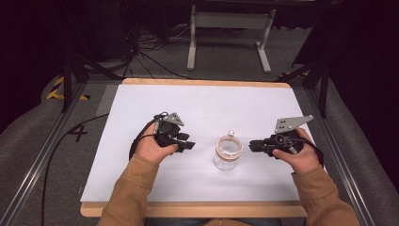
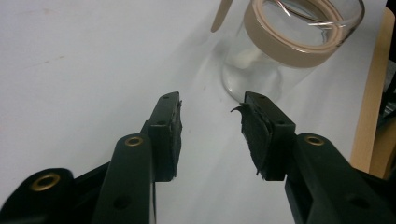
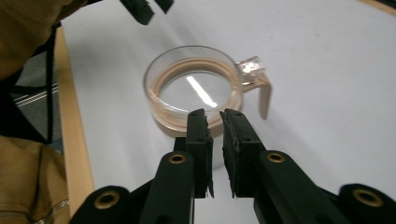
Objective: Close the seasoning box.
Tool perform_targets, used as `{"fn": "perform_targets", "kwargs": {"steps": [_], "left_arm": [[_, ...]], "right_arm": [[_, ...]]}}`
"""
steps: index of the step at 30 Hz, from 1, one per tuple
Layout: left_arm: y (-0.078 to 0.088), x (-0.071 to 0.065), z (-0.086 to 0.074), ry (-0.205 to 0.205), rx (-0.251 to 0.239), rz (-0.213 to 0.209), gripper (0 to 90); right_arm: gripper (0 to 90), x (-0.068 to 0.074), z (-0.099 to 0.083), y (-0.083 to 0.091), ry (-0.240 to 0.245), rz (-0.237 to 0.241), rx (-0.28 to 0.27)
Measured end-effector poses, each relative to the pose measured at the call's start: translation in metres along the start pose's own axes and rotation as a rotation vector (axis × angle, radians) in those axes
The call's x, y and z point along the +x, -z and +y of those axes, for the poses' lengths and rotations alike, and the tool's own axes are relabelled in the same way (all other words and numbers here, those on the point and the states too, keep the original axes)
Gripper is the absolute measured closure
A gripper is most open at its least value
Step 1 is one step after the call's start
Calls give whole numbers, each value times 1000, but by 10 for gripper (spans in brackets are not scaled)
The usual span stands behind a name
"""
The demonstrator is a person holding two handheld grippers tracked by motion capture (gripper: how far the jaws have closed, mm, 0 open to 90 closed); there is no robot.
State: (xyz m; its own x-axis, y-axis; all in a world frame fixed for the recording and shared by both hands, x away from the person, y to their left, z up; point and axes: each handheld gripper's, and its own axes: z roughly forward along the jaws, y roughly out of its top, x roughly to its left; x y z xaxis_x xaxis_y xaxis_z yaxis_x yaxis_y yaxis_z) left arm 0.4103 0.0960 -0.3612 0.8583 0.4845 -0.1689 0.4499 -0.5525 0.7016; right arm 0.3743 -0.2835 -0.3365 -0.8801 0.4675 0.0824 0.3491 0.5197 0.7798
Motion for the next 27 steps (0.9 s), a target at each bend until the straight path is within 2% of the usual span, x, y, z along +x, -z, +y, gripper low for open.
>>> {"fn": "perform_targets", "kwargs": {"steps": [1,3,6,7,14,20,21,27], "left_arm": [[0,0,0,0,0,0,574],[3,3,-4,17,-16,13,571],[7,10,-9,43,-8,47,555],[7,10,-9,43,-8,47,546],[7,27,-21,85,18,100,529],[3,41,-32,127,22,102,517],[2,43,-34,129,38,105,517],[-4,53,-42,155,45,103,515]], "right_arm": [[811,0,0,0,0,0,0],[802,-5,-1,6,-7,-32,-5],[789,-14,-4,14,-28,-74,-14],[789,-14,-4,14,-28,-74,-14],[746,-40,-22,21,-98,-143,-6],[739,-61,-39,19,-160,-170,14],[734,-64,-43,18,-168,-177,19],[648,-82,-59,11,-193,-218,37]]}}
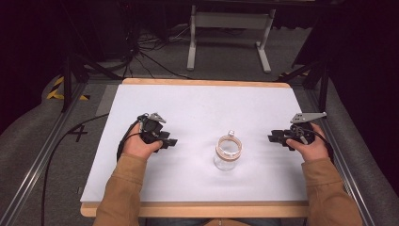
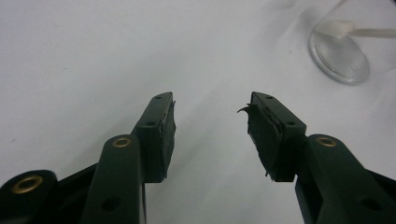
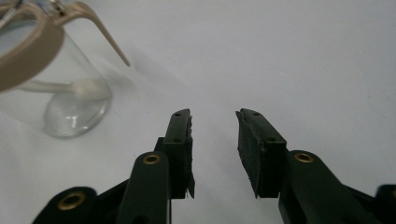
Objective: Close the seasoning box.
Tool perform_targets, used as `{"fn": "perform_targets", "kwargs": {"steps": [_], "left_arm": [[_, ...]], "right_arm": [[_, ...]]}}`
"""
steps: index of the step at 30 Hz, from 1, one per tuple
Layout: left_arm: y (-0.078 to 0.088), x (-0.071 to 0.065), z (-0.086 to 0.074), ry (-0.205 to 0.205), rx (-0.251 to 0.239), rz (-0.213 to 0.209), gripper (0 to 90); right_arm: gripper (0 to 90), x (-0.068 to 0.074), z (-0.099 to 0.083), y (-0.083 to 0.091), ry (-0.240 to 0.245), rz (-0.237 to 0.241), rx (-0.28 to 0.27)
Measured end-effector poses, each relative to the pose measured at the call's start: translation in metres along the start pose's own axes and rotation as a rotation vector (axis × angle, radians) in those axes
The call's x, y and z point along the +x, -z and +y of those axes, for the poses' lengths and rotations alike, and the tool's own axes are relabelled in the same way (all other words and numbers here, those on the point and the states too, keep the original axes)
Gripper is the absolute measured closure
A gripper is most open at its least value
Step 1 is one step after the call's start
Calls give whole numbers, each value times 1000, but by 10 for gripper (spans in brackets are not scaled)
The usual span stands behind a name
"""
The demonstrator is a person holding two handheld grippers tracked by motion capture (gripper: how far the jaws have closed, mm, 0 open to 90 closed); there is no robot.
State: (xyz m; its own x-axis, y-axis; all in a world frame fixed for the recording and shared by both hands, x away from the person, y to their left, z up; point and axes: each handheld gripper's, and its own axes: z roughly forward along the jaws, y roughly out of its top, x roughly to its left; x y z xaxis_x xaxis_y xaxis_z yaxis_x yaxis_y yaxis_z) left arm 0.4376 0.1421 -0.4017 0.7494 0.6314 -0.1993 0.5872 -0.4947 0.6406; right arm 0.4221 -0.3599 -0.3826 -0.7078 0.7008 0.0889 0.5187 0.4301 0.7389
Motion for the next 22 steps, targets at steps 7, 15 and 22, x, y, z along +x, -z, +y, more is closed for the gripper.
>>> {"fn": "perform_targets", "kwargs": {"steps": [7,15,22], "left_arm": [[-12,13,-11,20,68,47,487],[-16,18,-15,34,79,39,481],[-15,18,-14,24,60,53,454]], "right_arm": [[605,-17,-16,-15,15,-32,64],[605,-25,-26,-23,-2,-52,92],[594,-24,-25,-21,-2,-53,60]]}}
